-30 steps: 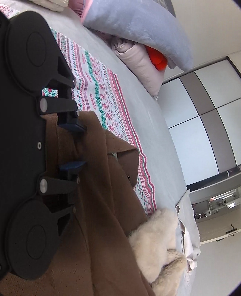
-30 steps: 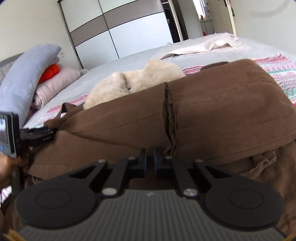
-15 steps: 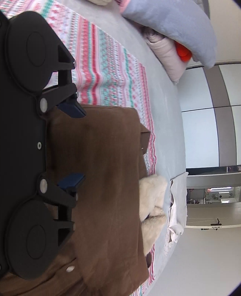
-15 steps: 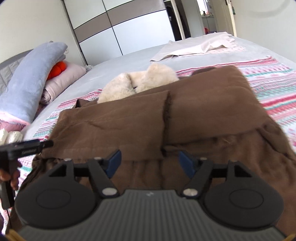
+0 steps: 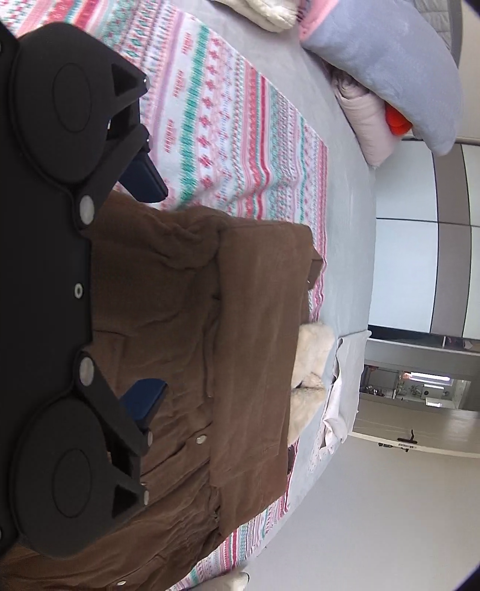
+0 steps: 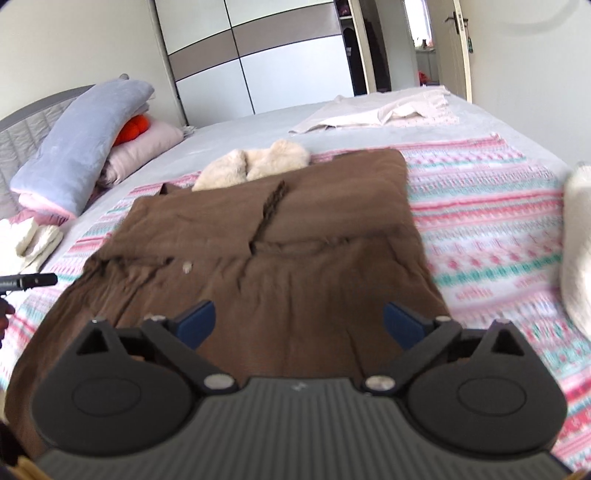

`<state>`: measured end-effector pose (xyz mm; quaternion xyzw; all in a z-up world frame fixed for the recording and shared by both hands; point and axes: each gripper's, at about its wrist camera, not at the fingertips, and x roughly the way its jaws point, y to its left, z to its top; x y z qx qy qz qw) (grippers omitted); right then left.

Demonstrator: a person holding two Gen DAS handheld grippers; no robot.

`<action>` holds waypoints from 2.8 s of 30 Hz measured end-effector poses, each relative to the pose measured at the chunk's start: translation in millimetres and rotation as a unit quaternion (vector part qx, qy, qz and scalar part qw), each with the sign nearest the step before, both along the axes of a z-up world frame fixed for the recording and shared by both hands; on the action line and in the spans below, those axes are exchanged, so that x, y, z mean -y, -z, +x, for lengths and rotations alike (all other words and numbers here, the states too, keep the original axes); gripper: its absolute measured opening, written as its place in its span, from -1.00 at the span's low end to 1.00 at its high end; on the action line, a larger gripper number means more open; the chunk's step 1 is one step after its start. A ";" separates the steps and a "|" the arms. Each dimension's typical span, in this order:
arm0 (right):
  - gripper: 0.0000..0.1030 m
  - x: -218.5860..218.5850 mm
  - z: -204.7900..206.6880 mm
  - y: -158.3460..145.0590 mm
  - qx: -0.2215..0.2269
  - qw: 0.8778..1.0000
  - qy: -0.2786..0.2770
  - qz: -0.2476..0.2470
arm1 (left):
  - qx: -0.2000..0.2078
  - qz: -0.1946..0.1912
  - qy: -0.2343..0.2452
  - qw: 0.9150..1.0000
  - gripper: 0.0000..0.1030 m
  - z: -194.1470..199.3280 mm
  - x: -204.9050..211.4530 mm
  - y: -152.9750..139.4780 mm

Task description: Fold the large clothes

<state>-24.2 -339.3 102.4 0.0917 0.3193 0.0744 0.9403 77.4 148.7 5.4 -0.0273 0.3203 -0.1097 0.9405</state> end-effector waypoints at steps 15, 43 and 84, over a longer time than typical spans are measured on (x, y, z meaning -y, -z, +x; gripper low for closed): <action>0.97 86.2 -68.9 51.7 -0.098 0.980 0.079 0.152 | -0.181 -0.116 0.017 0.977 0.99 -28.1 -73.7 54.3; 0.57 92.8 -84.4 76.7 -0.125 0.939 0.022 0.321 | -0.245 -0.293 0.138 0.914 0.95 -69.2 -90.1 69.0; -0.65 28.2 30.3 -69.7 0.119 0.959 0.027 0.255 | 0.031 -0.329 0.036 0.943 -0.68 -29.2 -56.0 -67.7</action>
